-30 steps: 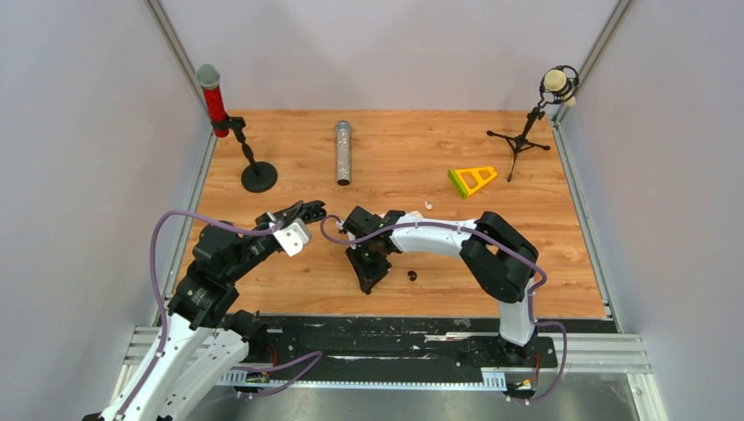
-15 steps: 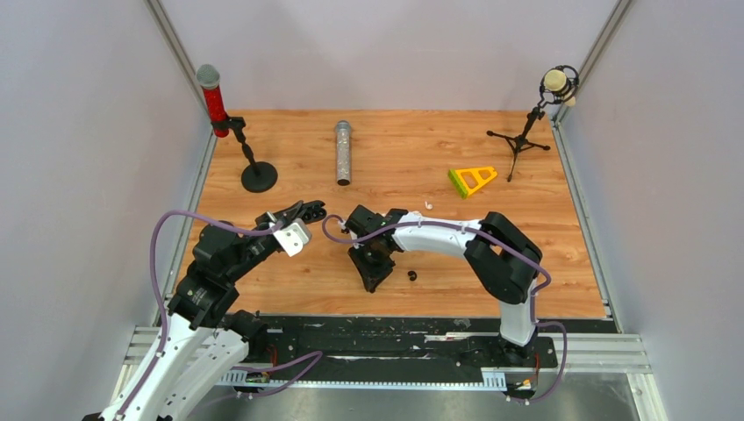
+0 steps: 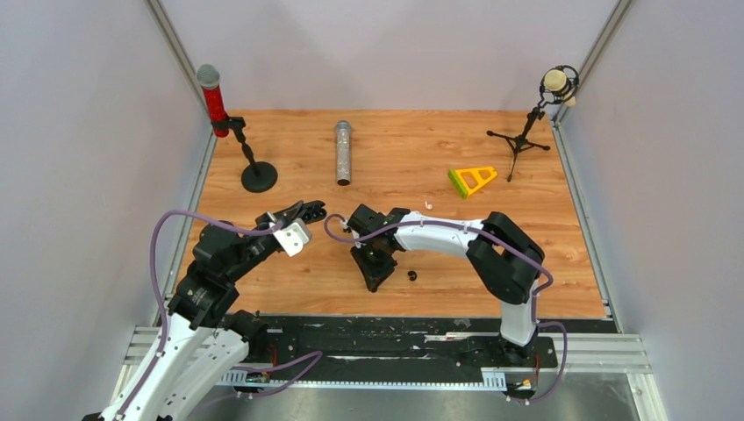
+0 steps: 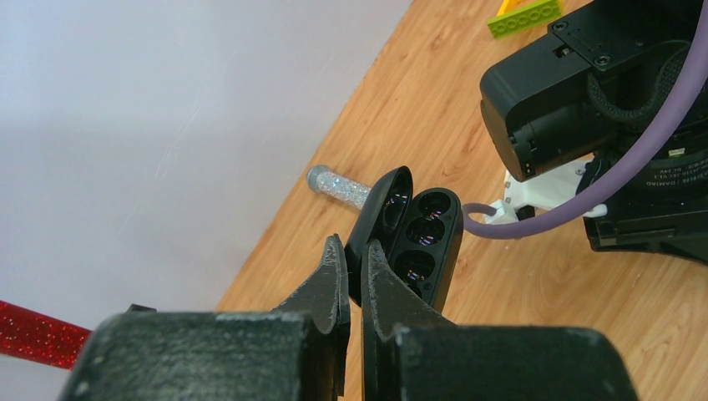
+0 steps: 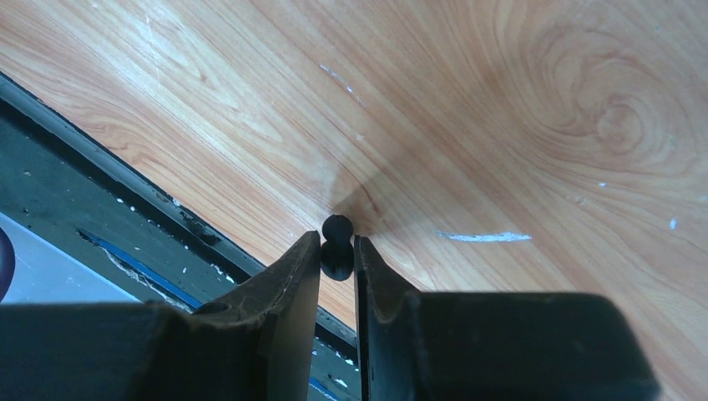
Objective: Insert the wireless bluetooth earbuds into the charging case
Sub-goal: Pick up the earbud from the center of the board.
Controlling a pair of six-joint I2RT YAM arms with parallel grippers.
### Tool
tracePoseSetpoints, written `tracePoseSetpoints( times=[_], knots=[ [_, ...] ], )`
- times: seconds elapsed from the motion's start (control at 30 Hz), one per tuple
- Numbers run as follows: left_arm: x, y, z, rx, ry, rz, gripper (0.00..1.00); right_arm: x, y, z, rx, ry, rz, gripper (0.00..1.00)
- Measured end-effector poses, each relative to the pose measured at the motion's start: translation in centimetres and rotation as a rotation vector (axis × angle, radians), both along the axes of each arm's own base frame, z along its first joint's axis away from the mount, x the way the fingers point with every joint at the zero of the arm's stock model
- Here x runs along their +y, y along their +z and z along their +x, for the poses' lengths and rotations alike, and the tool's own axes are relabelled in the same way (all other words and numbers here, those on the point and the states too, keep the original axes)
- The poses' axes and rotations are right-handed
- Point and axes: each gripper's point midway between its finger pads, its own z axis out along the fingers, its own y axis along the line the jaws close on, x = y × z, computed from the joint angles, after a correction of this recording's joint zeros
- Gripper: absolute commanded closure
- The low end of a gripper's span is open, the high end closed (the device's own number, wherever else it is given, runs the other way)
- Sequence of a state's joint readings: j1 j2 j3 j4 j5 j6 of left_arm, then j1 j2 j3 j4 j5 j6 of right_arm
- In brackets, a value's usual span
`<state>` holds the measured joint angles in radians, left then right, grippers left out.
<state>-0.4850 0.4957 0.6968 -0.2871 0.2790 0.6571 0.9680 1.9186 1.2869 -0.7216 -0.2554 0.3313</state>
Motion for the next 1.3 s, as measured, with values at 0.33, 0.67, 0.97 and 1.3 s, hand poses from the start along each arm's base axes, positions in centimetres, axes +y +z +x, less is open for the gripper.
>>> tracePoseSetpoints(
  times=[0.33, 0.67, 0.97, 1.3],
  knots=[
    [-0.1, -0.1, 0.0, 0.004, -0.005, 0.002, 1.0, -0.3, 1.1, -0.1, -0.008, -0.003, 0.011, 0.71],
    [-0.1, -0.1, 0.0, 0.005, -0.007, 0.002, 1.0, -0.7, 0.8, -0.4, 0.005, -0.002, 0.0, 0.86],
    [-0.2, -0.1, 0.0, 0.005, -0.008, 0.002, 1.0, -0.8, 0.8, -0.2, 0.004, -0.008, 0.002, 1.0],
    [-0.2, -0.2, 0.0, 0.008, -0.012, 0.002, 1.0, -1.1, 4.4, 0.7, -0.119, 0.086, 0.084, 1.0]
  ],
)
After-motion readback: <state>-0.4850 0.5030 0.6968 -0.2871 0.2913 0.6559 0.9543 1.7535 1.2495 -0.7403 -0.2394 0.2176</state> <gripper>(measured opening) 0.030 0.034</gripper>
